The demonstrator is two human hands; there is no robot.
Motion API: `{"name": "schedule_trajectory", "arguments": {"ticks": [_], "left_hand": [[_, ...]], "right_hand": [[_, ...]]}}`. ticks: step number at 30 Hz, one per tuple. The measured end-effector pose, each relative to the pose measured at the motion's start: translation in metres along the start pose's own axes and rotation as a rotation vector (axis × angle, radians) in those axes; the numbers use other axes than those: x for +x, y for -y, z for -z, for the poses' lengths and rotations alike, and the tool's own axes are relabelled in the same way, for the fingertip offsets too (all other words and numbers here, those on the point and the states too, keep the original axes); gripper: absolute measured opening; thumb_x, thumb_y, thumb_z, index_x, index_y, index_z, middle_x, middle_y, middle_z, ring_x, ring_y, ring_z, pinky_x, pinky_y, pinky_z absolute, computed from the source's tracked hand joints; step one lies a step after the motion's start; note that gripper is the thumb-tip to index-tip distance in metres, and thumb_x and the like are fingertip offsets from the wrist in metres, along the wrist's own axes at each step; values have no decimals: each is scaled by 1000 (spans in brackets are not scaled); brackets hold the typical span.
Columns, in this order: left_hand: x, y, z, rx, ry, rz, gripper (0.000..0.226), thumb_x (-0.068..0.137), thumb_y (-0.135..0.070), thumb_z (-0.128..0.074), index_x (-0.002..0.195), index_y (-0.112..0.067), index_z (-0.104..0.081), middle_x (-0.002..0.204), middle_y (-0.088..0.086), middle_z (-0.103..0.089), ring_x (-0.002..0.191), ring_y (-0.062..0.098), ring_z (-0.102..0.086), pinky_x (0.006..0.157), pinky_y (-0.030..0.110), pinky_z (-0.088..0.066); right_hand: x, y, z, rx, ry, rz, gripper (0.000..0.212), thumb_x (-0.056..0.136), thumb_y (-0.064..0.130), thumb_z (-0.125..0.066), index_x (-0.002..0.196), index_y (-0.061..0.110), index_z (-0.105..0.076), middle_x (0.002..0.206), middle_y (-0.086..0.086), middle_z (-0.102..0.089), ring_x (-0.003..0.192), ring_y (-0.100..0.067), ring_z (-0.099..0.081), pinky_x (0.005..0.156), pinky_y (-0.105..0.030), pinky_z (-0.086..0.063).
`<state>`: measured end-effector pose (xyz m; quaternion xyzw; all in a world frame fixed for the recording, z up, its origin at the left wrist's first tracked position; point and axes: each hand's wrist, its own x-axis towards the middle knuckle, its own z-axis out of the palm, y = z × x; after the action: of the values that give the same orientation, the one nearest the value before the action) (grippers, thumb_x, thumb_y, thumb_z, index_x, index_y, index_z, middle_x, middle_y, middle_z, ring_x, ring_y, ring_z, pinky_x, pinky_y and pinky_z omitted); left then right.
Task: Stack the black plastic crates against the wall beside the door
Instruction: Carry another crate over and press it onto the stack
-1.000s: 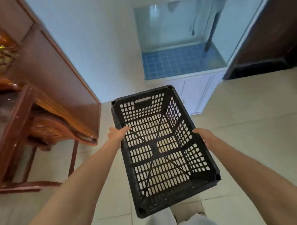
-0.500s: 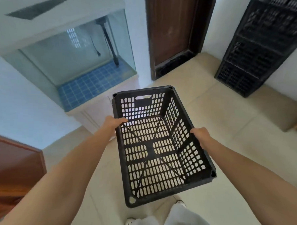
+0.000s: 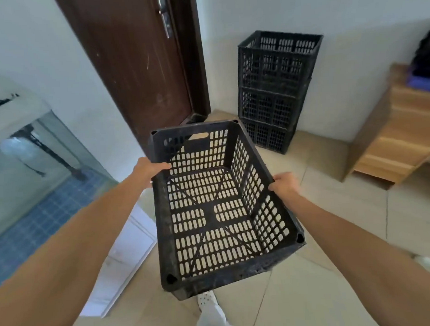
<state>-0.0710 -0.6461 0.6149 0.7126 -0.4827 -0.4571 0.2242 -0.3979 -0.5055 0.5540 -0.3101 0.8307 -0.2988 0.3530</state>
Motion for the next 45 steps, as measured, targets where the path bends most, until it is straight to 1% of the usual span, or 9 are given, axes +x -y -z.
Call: {"name": "schedule_trajectory", "arguments": {"ticks": [5,11,16,21,27,30,36,40,45], "left_hand": [[93,-78,-5,265,-10,-159,58,80,-12,-81,125,3,-49,126,23,-57,116,39,-58,95,53,-52],[185,-177,-12,469,-91,-535,33,76,-6,-80,102,3,-60,99,16,-63,100,37,-64,72,36,-46],[250,-280,-32,418,-101,-704,38,80,-8,-77,115,1,-64,110,18,-69,104,33,-66,83,38,-52],[315,-385,-65,365,-128,-842,28,80,-12,-75,105,0,-70,105,16,-70,100,30,-65,80,35,-49],[391,-513,-112,361,-201,-869,28,80,-17,-74,93,7,-67,91,21,-67,90,35,-64,70,36,-43],[427,-572,-141,337,-204,-878,23,79,-17,-73,88,3,-67,85,12,-63,82,28,-59,67,32,-39],[508,-655,-203,284,-192,-901,22,78,-16,-74,89,3,-69,86,15,-69,81,28,-62,70,34,-46],[572,-707,-247,282,-133,-904,21,81,-19,-73,92,-3,-68,87,10,-71,84,27,-67,73,36,-53],[647,-774,-298,384,-82,-924,22,81,-21,-70,90,-2,-67,86,13,-70,82,30,-66,70,40,-54]], "right_hand": [[64,71,8,86,-174,25,22,81,2,-61,88,16,-77,64,6,-65,63,-11,-63,55,-21,-51],[148,149,38,61,-261,74,25,78,7,-66,97,21,-77,84,-4,-74,84,-23,-69,83,-39,-58],[220,207,81,147,-295,53,29,78,8,-70,105,16,-75,97,-10,-73,93,-26,-69,91,-43,-55],[307,271,130,403,-384,56,25,76,1,-69,99,8,-75,103,-12,-70,99,-27,-65,92,-43,-54],[428,361,208,407,-448,202,22,69,-4,-68,89,-10,-71,101,-24,-71,87,-30,-67,82,-43,-58],[489,396,246,367,-482,217,6,68,-6,-71,68,0,-68,90,-19,-71,77,-26,-65,65,-30,-52],[604,455,304,325,-501,200,21,74,-1,-75,94,0,-72,87,-11,-66,88,-24,-61,79,-27,-45],[681,484,326,326,-525,180,13,77,-1,-74,90,1,-71,86,-11,-66,86,-24,-63,76,-28,-47],[775,505,340,326,-567,110,22,78,-2,-73,99,-7,-69,104,-18,-70,94,-27,-64,89,-36,-50]]}}
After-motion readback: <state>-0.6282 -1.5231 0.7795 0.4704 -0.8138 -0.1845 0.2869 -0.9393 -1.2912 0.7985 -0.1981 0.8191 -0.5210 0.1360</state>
